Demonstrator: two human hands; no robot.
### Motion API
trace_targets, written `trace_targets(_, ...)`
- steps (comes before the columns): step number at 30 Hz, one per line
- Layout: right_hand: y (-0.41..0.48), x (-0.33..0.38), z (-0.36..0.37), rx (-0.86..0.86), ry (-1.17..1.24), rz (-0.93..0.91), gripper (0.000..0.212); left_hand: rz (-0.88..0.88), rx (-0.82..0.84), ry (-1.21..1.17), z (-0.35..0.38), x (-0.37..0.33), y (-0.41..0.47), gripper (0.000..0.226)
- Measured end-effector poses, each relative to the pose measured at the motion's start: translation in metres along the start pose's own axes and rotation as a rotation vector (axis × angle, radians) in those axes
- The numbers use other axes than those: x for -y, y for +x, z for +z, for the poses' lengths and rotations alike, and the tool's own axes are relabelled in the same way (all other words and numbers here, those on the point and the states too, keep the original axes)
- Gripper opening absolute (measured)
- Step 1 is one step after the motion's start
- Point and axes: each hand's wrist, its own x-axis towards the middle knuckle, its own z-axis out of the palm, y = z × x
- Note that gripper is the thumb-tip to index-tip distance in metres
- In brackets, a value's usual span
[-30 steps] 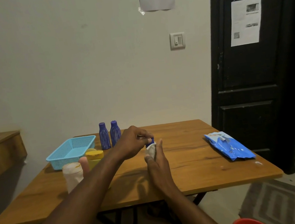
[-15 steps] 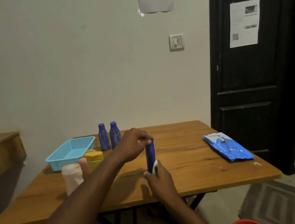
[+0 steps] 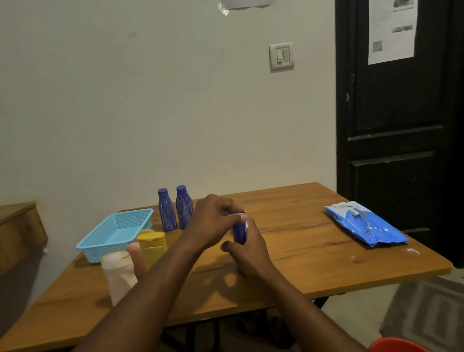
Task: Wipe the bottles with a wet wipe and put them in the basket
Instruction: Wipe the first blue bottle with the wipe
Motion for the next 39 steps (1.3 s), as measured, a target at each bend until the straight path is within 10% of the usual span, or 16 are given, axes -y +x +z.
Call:
trace_targets(6,-0.004,-0.02,-0.019,0.207,-0.06,0.105,0.044,-0.022,-0.025,-0.013,0.005,0.002,-0.001,0.017)
trace_targets(22,-0.033,-0.023,-0.006,0.169,-0.387,0.211,0.132,-0.026,-0.08,-0.079,0.012,0.008,-0.006,0.012)
trace_targets(31,-0.001,-0.017,-0.03,0.328,-0.256,0.118,0.09,-0.041,-0.086,-0.103,0.014,0.009,-0.005,0.016)
trace_targets(39,-0.056,-0.036,-0.004,0.162,-0.376,0.121,0.132,-0.034,-0.092,-0.114,0.014,0.009,-0.008,0.015)
